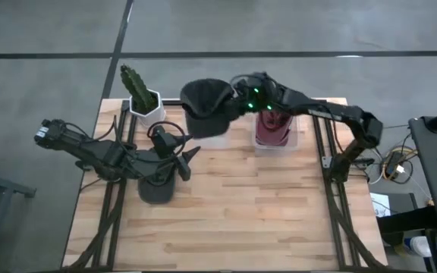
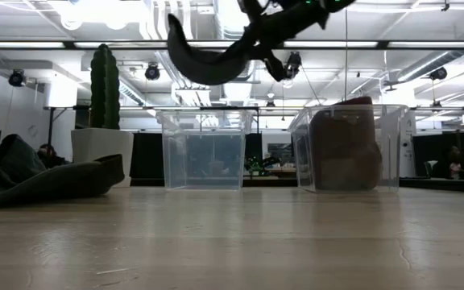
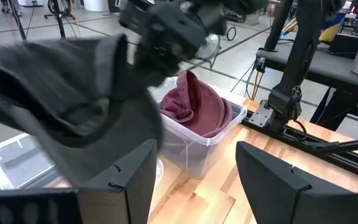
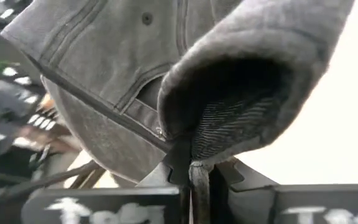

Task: Pick & Place hat
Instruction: Put the right black cap into the left transparent bin

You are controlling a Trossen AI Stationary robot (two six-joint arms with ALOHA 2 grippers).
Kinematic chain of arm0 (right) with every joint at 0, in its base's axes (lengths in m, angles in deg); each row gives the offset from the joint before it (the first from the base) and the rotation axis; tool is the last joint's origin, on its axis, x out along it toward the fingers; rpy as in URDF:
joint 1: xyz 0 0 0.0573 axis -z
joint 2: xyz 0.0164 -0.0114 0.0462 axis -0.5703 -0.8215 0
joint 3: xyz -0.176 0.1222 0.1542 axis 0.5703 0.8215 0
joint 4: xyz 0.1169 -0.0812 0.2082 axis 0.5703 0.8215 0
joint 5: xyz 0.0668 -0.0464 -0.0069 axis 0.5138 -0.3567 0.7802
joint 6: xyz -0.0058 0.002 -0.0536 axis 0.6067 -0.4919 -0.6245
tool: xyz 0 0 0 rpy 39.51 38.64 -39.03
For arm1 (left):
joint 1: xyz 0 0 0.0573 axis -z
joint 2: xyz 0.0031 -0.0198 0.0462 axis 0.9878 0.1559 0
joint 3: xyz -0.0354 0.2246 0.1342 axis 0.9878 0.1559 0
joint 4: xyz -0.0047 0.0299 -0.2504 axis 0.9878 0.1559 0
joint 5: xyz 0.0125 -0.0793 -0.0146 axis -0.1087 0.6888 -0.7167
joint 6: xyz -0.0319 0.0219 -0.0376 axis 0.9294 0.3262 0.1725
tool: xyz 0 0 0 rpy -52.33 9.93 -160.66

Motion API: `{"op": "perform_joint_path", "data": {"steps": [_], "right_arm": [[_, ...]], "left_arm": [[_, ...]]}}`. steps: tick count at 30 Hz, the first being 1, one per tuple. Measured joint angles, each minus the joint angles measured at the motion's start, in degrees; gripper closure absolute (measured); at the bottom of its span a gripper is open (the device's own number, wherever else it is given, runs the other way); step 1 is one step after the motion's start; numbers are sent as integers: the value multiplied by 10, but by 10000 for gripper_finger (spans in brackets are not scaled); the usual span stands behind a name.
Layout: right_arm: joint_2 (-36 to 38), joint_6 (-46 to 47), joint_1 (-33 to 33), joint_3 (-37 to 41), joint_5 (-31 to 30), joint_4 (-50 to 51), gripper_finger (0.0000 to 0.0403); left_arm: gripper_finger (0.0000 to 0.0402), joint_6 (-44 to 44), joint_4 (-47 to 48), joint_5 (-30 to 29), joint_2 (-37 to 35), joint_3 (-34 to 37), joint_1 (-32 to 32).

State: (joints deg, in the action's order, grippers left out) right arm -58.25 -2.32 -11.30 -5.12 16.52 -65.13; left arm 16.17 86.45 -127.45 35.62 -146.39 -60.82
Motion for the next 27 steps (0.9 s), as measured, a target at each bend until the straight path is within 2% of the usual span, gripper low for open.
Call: {"op": "perform_joint_path", "data": {"steps": [4,9,15,27], "right_arm": [[-52,-8,10,-81,-46,54,390],[-102,-10,18,-140,-87,146,390],[-136,-2,18,-155,-93,157,390],[-136,5,27,-151,-87,160,386]], "left_arm": [[189,0,7,0,0,0,0],[189,1,13,-3,0,0,0],[189,1,18,-10,0,0,0],[189,-6,20,-10,0,0,0]]}}
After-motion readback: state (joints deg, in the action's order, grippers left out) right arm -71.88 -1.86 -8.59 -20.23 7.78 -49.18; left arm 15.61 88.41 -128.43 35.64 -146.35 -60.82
